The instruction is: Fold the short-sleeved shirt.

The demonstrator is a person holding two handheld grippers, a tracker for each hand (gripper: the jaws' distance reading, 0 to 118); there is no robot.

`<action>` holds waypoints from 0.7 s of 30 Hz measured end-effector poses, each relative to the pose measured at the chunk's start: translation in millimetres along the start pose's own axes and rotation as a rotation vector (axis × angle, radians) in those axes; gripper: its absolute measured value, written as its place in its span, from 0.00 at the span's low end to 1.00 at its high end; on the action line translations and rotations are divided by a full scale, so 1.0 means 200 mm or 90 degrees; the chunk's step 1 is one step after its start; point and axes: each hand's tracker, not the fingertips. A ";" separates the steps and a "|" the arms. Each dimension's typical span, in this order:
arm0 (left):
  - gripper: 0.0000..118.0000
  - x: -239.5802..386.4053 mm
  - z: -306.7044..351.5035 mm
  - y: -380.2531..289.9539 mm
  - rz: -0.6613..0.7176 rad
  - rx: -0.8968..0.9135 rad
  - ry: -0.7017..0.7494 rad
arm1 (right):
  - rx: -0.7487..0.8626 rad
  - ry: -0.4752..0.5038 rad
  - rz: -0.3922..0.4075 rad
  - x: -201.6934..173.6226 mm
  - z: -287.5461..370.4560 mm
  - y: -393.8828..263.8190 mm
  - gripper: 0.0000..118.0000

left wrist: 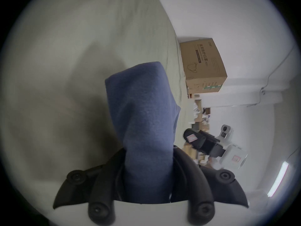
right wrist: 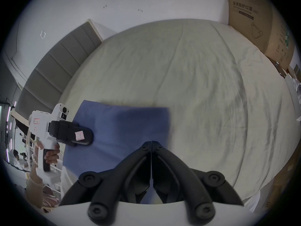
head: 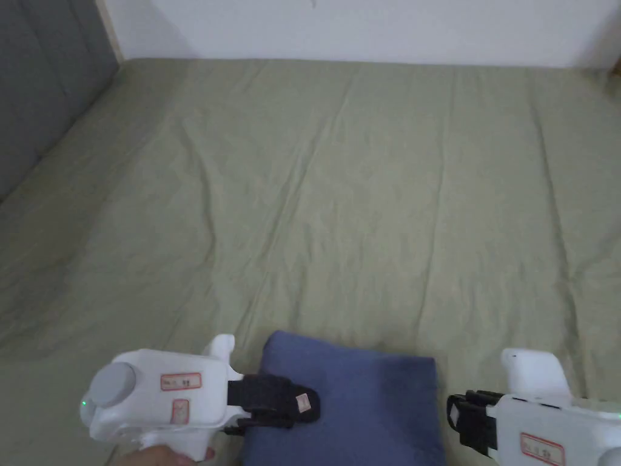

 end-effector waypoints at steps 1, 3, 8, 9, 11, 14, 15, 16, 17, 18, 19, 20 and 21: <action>0.23 -0.03 0.13 0.06 -0.012 0.009 0.036 | 0.005 0.007 -0.006 -0.01 0.02 0.00 0.01; 0.23 -0.13 0.39 0.18 -0.018 0.011 0.101 | 0.004 0.010 -0.001 -0.03 0.04 0.01 0.01; 0.23 -0.31 0.99 0.39 -0.049 -0.002 0.329 | -0.009 -0.021 0.024 -0.06 0.04 -0.03 0.01; 0.23 -0.34 1.09 0.41 -0.052 -0.011 0.379 | -0.014 -0.024 0.013 -0.07 0.04 -0.05 0.01; 0.23 -0.38 1.22 0.45 -0.077 -0.049 0.462 | -0.015 -0.023 0.004 -0.08 0.06 -0.06 0.01; 0.23 -0.49 1.37 0.46 -0.030 -0.032 0.501 | -0.024 -0.024 0.012 -0.11 0.04 -0.08 0.01; 0.25 -0.52 1.40 0.45 -0.016 -0.024 0.499 | -0.028 -0.027 0.021 -0.14 0.03 -0.08 0.01; 0.27 -0.53 1.42 0.45 -0.019 -0.021 0.497 | -0.032 -0.032 0.023 -0.15 0.02 -0.08 0.01; 0.30 -0.53 1.42 0.42 -0.023 0.000 0.510 | -0.035 -0.033 0.023 -0.16 0.01 -0.08 0.01; 0.30 -0.53 1.41 0.41 -0.045 0.012 0.528 | -0.037 -0.029 0.023 -0.17 0.01 -0.08 0.01; 0.46 -0.52 1.40 0.39 -0.068 0.022 0.585 | -0.040 -0.022 0.021 -0.19 0.01 -0.08 0.01; 0.69 -0.51 1.39 0.37 -0.087 0.031 0.629 | -0.044 -0.011 0.022 -0.20 0.01 -0.09 0.01; 0.94 -0.49 1.40 0.35 -0.093 0.040 0.625 | -0.046 -0.006 0.027 -0.21 0.01 -0.09 0.01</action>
